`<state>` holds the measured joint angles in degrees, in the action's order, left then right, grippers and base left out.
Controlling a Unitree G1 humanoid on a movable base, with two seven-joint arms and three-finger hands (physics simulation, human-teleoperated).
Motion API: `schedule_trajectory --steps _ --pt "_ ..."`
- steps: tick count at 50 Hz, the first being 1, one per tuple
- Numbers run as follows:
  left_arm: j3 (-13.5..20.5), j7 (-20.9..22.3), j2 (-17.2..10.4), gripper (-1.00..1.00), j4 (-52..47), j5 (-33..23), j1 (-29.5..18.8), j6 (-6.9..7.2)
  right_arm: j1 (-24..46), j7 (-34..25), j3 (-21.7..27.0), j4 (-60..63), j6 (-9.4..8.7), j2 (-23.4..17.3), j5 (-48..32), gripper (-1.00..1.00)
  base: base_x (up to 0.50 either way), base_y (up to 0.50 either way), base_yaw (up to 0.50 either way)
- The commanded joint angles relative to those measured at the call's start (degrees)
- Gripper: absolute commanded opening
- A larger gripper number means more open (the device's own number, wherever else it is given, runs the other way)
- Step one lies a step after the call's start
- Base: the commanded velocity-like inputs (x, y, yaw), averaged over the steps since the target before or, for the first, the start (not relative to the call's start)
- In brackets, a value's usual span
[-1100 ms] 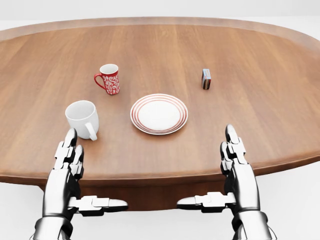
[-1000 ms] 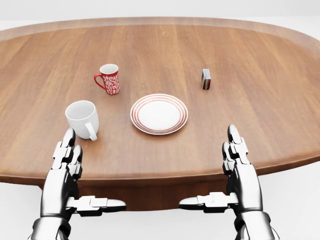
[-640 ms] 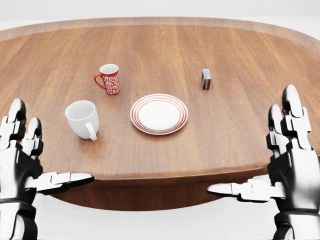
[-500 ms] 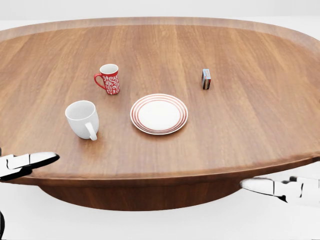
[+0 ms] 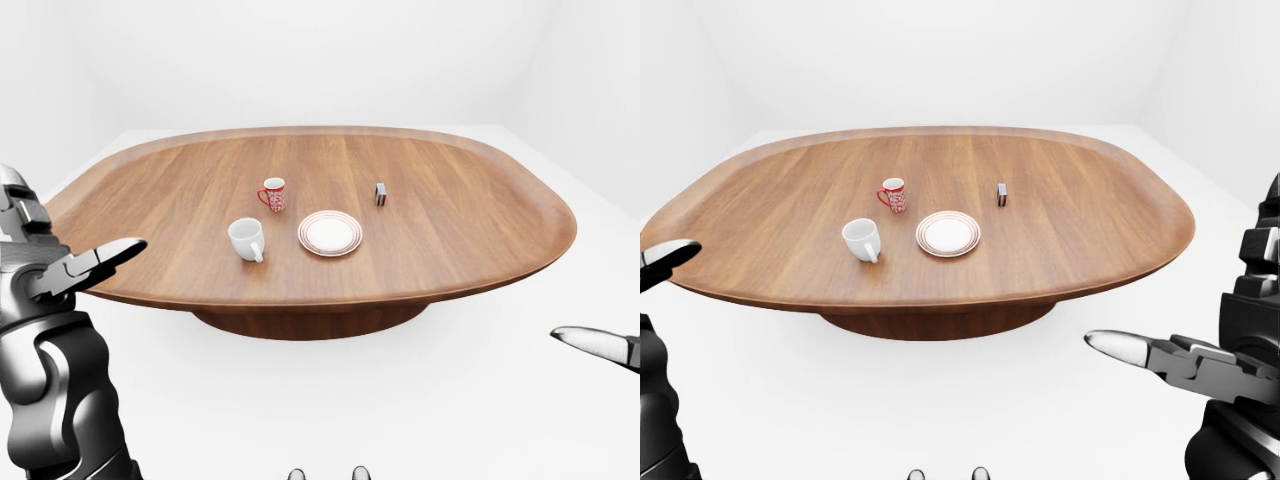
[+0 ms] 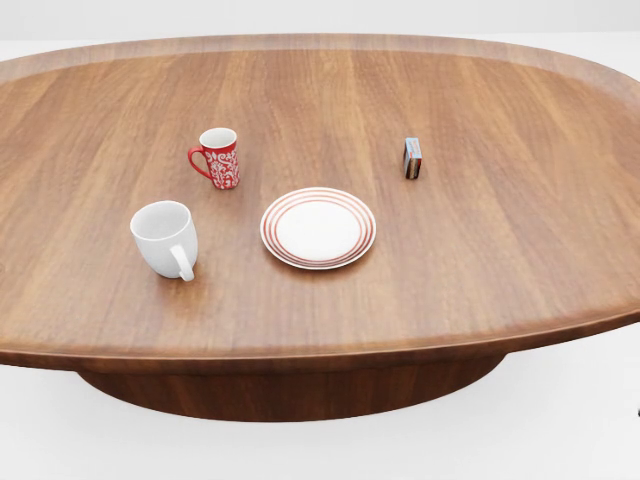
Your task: Put the white mug on the plate.
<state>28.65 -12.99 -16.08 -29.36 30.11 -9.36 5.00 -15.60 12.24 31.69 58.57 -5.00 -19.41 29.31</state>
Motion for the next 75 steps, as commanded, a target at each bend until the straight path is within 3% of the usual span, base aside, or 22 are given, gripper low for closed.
schedule_trajectory --steps 1,13,32,69,75 --pt "1.0 -1.0 -1.0 1.0 -0.8 1.9 -0.1 0.0 -1.7 1.8 1.4 1.4 0.0 -2.4 3.1 1.0 0.0 0.0 0.0" --pt "1.2 -1.2 -1.1 1.0 -1.4 2.4 -0.2 0.0 -1.0 3.0 -0.3 1.4 0.0 -3.5 2.7 1.0 0.14 0.0 0.0" --pt "1.4 -1.5 -1.1 1.0 -2.6 3.1 0.0 0.0 -1.5 0.0 -1.2 1.4 0.0 -0.9 -2.0 1.0 0.11 0.01 0.0" --pt "0.7 -0.7 -0.5 1.0 -2.3 2.2 0.0 0.0 0.0 -2.0 -1.5 1.4 0.0 0.9 -3.8 1.0 0.0 0.5 0.0" --pt "0.7 -0.7 -0.5 1.0 -2.3 2.3 0.0 0.0 0.1 -1.7 -1.8 1.4 0.0 0.7 -3.2 1.0 0.0 0.05 0.0"
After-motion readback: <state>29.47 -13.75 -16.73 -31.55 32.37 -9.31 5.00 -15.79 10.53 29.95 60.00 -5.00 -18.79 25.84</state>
